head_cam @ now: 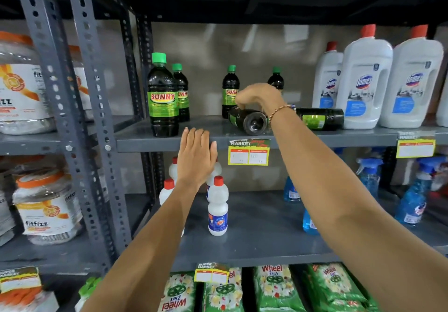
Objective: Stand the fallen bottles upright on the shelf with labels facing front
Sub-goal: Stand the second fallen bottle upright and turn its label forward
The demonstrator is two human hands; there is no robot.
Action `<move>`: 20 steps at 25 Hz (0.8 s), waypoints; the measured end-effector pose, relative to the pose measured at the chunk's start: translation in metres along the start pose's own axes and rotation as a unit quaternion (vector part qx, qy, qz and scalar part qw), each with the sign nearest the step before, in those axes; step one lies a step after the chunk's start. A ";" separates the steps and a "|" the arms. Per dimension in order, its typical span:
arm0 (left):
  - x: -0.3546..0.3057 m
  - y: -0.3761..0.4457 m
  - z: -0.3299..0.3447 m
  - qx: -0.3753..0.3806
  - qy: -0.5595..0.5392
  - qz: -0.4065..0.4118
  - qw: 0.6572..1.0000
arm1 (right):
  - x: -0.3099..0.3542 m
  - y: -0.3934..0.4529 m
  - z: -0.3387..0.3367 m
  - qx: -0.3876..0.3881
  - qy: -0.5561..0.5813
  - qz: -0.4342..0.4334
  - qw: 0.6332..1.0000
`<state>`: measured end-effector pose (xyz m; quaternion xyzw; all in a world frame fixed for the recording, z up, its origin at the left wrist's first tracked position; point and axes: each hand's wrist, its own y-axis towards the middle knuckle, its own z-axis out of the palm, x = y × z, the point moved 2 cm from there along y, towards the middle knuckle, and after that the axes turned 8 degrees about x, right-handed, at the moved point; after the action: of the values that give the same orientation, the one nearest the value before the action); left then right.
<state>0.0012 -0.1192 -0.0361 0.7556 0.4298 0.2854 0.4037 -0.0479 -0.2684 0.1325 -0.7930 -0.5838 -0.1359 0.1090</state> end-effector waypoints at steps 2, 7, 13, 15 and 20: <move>0.001 0.002 0.000 0.004 -0.005 0.001 1.000 | 0.012 0.015 0.016 -0.019 -0.080 0.014 0.996; 0.005 0.000 0.004 -0.002 0.008 0.015 1.000 | 0.004 0.051 0.044 -0.096 -0.109 0.052 0.988; 0.005 -0.001 0.007 -0.026 0.008 0.009 1.000 | -0.015 0.075 0.053 -0.205 0.349 -0.068 0.912; 0.007 0.000 0.007 -0.031 0.006 0.011 0.999 | -0.015 0.079 0.060 -0.197 0.445 -0.116 0.866; 0.004 -0.004 0.009 -0.040 -0.002 -0.002 0.999 | -0.016 0.081 0.071 -0.121 0.433 -0.172 0.877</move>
<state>0.0087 -0.1182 -0.0440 0.7387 0.4188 0.2999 0.4346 0.0318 -0.2830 0.0596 -0.5491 -0.5843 -0.5519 0.2290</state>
